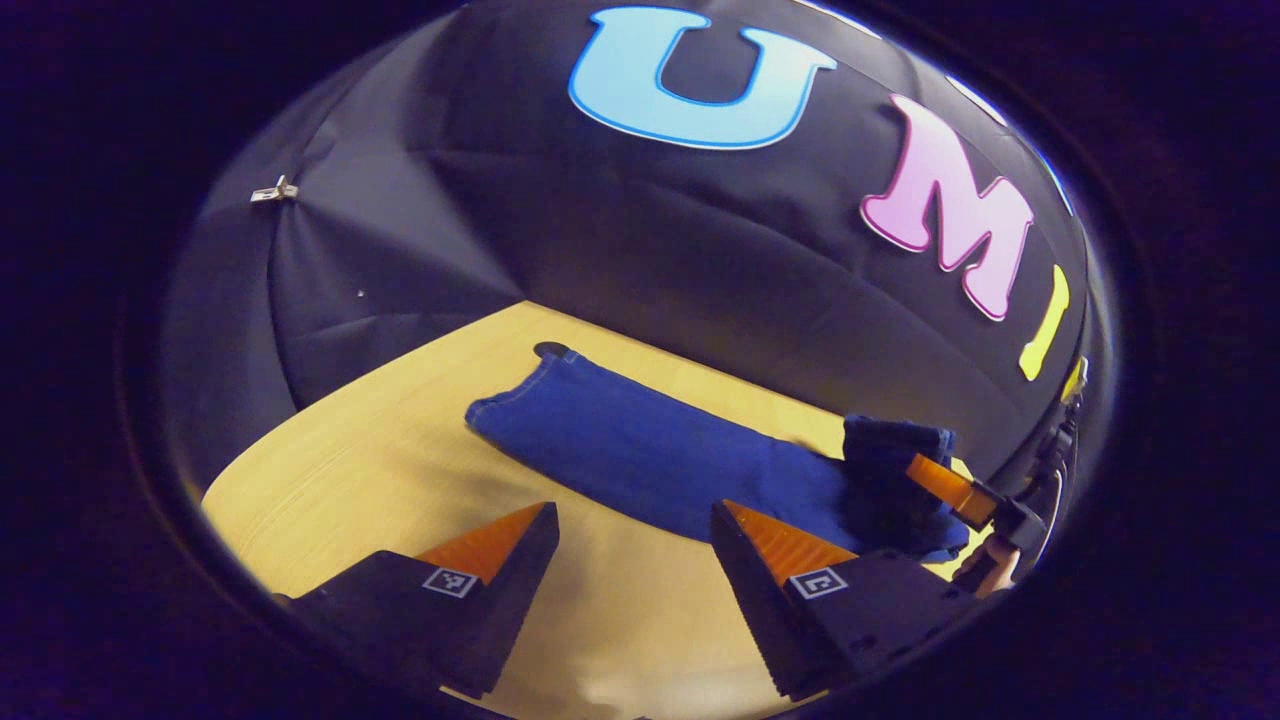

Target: Grasp the waist and the cuffs of the jeans and fold them to make the two legs overlap; first hold the waist and fold one-third of the jeans toward the cuffs, then hold the cuffs and fold the remaining one-third in the same direction to finish folding.

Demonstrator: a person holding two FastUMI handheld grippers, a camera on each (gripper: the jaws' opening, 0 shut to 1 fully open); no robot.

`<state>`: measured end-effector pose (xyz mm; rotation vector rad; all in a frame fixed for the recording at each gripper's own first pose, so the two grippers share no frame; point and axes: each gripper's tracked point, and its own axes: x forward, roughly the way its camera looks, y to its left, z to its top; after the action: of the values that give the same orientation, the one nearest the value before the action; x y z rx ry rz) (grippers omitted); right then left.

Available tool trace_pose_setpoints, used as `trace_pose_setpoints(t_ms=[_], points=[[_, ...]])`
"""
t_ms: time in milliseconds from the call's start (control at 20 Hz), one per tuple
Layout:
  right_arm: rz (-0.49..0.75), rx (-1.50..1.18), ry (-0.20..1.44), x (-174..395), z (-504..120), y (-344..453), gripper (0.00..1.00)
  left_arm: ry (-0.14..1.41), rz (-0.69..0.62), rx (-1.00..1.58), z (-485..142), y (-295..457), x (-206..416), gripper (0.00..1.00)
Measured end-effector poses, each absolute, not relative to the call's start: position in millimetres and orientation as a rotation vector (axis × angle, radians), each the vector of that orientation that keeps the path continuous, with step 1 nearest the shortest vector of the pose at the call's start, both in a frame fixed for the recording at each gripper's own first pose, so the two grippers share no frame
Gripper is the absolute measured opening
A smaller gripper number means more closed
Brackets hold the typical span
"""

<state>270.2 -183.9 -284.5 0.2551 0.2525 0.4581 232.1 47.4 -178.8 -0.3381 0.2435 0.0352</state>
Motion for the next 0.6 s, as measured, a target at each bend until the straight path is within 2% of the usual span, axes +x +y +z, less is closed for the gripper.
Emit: trace_pose_setpoints(t_ms=[250,300,350,600], points=[[0.412,0.227,0.26,261.1,-289.3,-188.3,0.88,0.225,0.147,-0.26,-178.3,129.5,290.7,0.97],[0.398,0.196,0.257,259.4,-289.2,-191.9,0.9,0.223,0.138,-0.245,-176.8,137.0,304.5,0.96],[0.391,0.166,0.254,258.1,-290.1,-197.7,0.99,0.224,0.139,-0.23,-175.6,144.4,320.4,0.96],[0.352,0.202,0.272,238.7,-293.5,-218.7,0.97,0.388,0.108,-0.151,-208.8,155.0,362.1,0.96]])
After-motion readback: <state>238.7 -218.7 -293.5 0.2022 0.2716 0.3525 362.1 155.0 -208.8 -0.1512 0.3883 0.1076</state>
